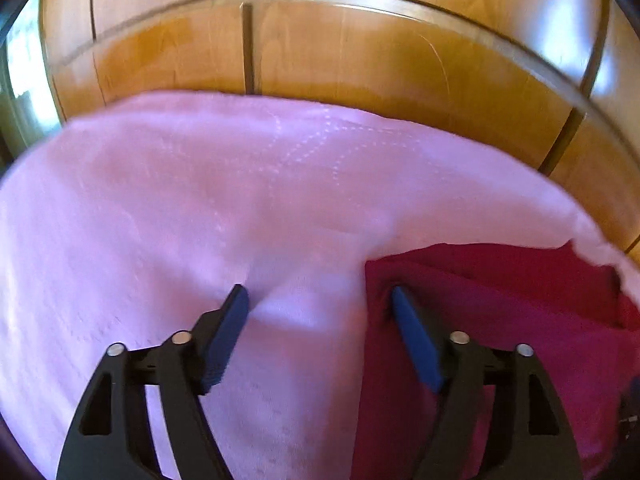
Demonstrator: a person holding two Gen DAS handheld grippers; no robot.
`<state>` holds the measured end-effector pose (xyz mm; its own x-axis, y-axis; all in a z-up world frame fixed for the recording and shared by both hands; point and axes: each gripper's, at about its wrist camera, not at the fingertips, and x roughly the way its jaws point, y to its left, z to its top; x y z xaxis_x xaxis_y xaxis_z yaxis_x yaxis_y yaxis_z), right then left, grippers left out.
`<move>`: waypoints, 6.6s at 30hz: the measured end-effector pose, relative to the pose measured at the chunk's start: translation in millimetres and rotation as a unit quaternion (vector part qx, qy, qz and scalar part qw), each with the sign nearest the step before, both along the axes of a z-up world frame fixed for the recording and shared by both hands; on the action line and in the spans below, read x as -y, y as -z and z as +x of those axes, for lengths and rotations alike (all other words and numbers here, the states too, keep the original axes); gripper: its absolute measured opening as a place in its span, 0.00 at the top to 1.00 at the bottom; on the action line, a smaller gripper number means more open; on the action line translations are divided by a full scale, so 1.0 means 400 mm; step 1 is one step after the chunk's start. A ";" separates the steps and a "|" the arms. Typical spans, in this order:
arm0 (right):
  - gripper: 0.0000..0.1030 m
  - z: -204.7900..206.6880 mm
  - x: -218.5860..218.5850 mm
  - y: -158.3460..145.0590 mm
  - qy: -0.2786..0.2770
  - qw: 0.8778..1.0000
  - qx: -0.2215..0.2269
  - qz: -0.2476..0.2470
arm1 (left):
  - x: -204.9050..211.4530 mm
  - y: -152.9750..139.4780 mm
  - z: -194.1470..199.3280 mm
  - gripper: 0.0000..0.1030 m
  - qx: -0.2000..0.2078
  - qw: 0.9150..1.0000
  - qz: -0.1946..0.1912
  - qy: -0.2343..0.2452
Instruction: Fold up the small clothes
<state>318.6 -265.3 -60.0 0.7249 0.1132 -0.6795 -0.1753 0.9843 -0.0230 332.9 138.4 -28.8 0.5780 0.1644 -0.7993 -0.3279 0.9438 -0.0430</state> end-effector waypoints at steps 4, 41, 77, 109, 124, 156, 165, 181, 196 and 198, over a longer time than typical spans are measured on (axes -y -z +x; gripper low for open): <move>0.26 0.002 0.000 0.001 0.000 1.000 0.001 0.003 | -0.023 -0.020 -0.038 0.27 0.005 1.000 -0.014 -0.016; 0.25 0.002 -0.008 0.002 0.003 1.000 0.005 -0.007 | 0.209 -0.092 -0.581 0.28 0.018 0.995 -0.032 0.095; 0.02 -0.515 0.238 0.033 -0.001 0.996 -0.078 0.042 | 0.173 -0.030 -0.746 0.19 -0.010 0.995 -0.010 0.102; 0.91 -0.585 0.325 -0.108 -0.092 0.947 -0.103 0.291 | 0.074 -0.154 -0.790 0.90 0.036 0.928 -0.290 0.231; 0.17 -0.323 0.386 -0.119 0.018 0.942 -0.084 0.323 | -0.019 -0.129 -0.431 0.35 0.051 0.935 -0.341 0.078; 0.79 -0.656 0.389 -0.031 -0.018 0.978 -0.103 0.180 | 0.103 -0.033 -0.817 0.80 -0.039 0.931 -0.271 0.242; 0.34 -0.657 0.400 -0.052 -0.003 0.983 -0.079 0.166 | 0.067 -0.097 -0.770 0.52 0.004 0.943 -0.251 0.218; 0.93 -0.466 0.341 -0.058 -0.001 0.996 -0.048 0.070 | 0.138 -0.121 -0.619 0.93 0.030 0.956 -0.142 0.257; 0.94 -0.372 0.320 -0.309 -0.017 0.989 0.058 0.132 | 0.091 -0.283 -0.582 0.93 0.144 0.952 -0.121 0.241; 0.94 -0.287 0.310 -0.299 -0.004 0.991 0.052 0.124 | 0.087 -0.279 -0.518 0.93 0.142 0.956 -0.114 0.231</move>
<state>204.0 -389.4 59.7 0.7881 0.2736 -0.5514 -0.1929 0.9605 0.2008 125.7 103.6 82.6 0.7462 -0.3207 -0.5833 0.1780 0.9405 -0.2894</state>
